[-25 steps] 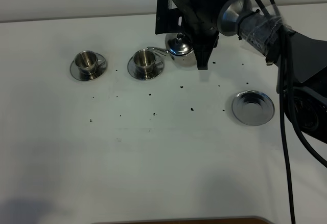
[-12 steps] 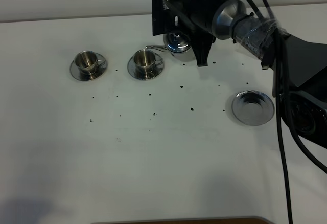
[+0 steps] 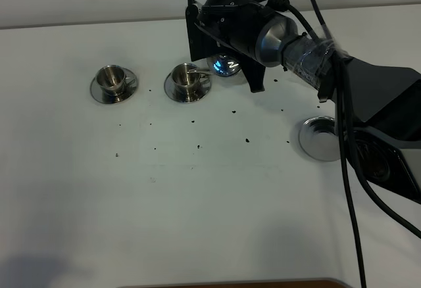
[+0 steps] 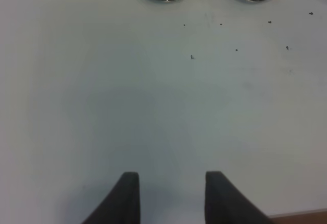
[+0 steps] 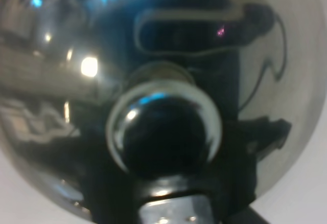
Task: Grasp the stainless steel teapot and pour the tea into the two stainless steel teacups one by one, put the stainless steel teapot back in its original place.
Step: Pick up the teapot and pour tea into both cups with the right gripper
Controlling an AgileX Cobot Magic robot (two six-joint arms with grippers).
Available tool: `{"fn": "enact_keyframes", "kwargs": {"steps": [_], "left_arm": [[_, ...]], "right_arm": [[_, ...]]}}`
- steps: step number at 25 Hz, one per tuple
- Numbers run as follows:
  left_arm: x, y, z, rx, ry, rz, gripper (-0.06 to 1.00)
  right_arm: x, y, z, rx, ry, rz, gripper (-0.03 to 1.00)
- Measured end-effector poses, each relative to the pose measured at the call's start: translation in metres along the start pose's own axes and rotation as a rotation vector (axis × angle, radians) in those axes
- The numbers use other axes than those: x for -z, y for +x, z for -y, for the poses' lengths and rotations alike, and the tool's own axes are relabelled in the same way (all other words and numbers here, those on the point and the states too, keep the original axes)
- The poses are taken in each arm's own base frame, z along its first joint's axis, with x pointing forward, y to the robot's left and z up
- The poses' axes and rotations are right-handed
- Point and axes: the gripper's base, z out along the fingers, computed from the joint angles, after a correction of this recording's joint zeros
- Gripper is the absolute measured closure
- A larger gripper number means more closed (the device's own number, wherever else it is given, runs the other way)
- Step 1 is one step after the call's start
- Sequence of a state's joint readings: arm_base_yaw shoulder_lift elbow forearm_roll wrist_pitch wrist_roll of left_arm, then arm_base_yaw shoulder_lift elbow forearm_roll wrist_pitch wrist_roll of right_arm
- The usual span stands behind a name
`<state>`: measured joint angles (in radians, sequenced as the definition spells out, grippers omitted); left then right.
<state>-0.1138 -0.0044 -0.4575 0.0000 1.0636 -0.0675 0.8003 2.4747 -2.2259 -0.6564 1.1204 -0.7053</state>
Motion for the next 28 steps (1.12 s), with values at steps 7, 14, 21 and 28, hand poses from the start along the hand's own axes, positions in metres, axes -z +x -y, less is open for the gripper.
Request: {"fn": "enact_keyframes", "kwargs": {"steps": [7, 14, 21, 28], "left_arm": [[0.0, 0.0, 0.0, 0.0, 0.0, 0.0, 0.58], [0.0, 0.0, 0.0, 0.0, 0.0, 0.0, 0.58], [0.0, 0.0, 0.0, 0.0, 0.0, 0.0, 0.58], [0.0, 0.0, 0.0, 0.0, 0.0, 0.0, 0.58]], "right_arm": [[0.0, 0.001, 0.004, 0.018, 0.039, -0.01, 0.78], [0.002, -0.007, 0.004, 0.082, 0.117, -0.033, 0.78], [0.002, -0.01, 0.003, 0.125, 0.14, -0.052, 0.78], [0.003, -0.011, 0.005, 0.169, 0.173, -0.068, 0.78]]}}
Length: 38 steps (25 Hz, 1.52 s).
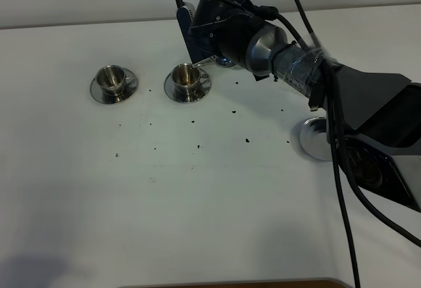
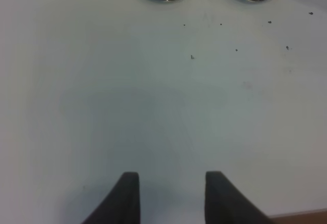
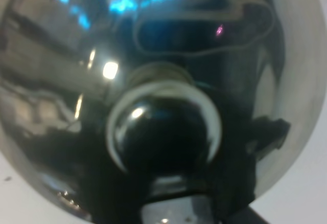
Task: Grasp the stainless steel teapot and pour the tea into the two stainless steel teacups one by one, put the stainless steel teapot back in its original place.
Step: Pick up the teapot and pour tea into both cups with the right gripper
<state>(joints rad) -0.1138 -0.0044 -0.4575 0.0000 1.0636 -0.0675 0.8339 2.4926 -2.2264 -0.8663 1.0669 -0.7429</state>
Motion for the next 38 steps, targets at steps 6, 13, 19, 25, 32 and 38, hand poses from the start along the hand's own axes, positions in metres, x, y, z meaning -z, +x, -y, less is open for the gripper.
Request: {"fn": "enact_keyframes", "kwargs": {"steps": [6, 13, 19, 25, 32, 38], "left_arm": [[0.0, 0.0, 0.0, 0.0, 0.0, 0.0, 0.58], [0.0, 0.0, 0.0, 0.0, 0.0, 0.0, 0.58], [0.0, 0.0, 0.0, 0.0, 0.0, 0.0, 0.58], [0.0, 0.0, 0.0, 0.0, 0.0, 0.0, 0.58], [0.0, 0.0, 0.0, 0.0, 0.0, 0.0, 0.58], [0.0, 0.0, 0.0, 0.0, 0.0, 0.0, 0.58]], "right_arm": [[0.0026, -0.0041, 0.0034, 0.041, 0.047, 0.015, 0.78], [0.0027, -0.0028, 0.0048, 0.063, 0.062, 0.0, 0.78], [0.0028, -0.0016, 0.0062, 0.086, 0.077, -0.015, 0.78], [0.0029, -0.0005, 0.0074, 0.134, 0.089, -0.03, 0.78], [0.0031, 0.0005, 0.0087, 0.151, 0.102, -0.042, 0.78], [0.0032, 0.0007, 0.0098, 0.159, 0.114, -0.046, 0.78]]}}
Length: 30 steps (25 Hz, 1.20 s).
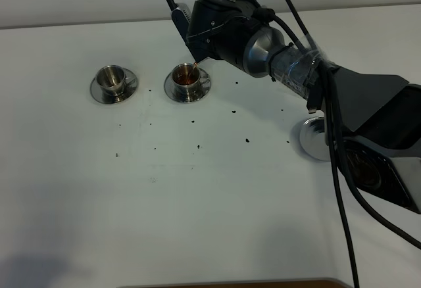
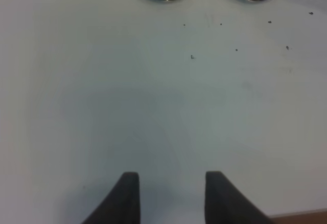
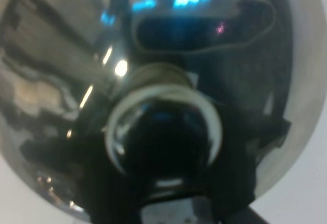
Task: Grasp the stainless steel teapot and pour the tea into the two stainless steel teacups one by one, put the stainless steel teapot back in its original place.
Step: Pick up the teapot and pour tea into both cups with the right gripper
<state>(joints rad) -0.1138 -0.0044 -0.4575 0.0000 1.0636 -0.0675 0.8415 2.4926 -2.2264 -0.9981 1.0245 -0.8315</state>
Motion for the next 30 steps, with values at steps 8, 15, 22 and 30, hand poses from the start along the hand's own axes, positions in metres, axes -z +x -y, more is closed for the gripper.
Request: {"fn": "enact_keyframes", "kwargs": {"steps": [8, 15, 22, 30], "left_arm": [[0.0, 0.0, 0.0, 0.0, 0.0, 0.0, 0.58], [0.0, 0.0, 0.0, 0.0, 0.0, 0.0, 0.58], [0.0, 0.0, 0.0, 0.0, 0.0, 0.0, 0.58], [0.0, 0.0, 0.0, 0.0, 0.0, 0.0, 0.58]], "right_arm": [[0.0, -0.0001, 0.0011, 0.007, 0.012, 0.001, 0.78], [0.0, 0.0004, 0.0023, 0.019, 0.026, -0.004, 0.78], [0.0014, -0.001, 0.0026, 0.022, 0.029, -0.003, 0.78], [0.0027, -0.005, -0.0006, -0.051, -0.005, 0.027, 0.78]]}}
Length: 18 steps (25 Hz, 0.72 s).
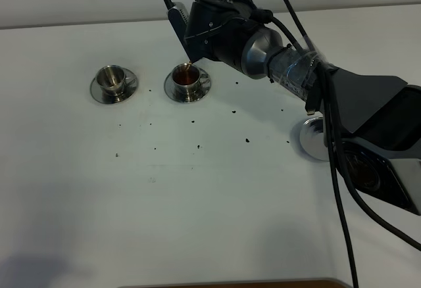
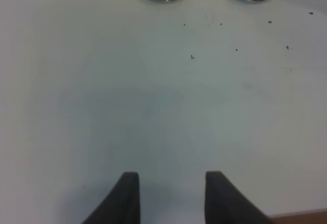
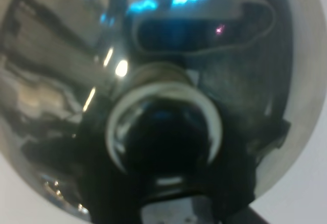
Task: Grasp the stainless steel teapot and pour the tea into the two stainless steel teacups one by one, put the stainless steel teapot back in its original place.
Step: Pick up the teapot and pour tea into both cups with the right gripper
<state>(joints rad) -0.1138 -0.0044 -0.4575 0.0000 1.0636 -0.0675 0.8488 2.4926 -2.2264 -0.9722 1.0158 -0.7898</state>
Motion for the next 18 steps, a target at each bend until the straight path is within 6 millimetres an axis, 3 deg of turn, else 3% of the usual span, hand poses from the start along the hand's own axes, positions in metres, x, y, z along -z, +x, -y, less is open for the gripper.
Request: {"fn": "enact_keyframes", "kwargs": {"steps": [18], "left_arm": [[0.0, 0.0, 0.0, 0.0, 0.0, 0.0, 0.58]], "right_arm": [[0.006, 0.001, -0.015, -0.256, -0.203, 0.004, 0.78]]}}
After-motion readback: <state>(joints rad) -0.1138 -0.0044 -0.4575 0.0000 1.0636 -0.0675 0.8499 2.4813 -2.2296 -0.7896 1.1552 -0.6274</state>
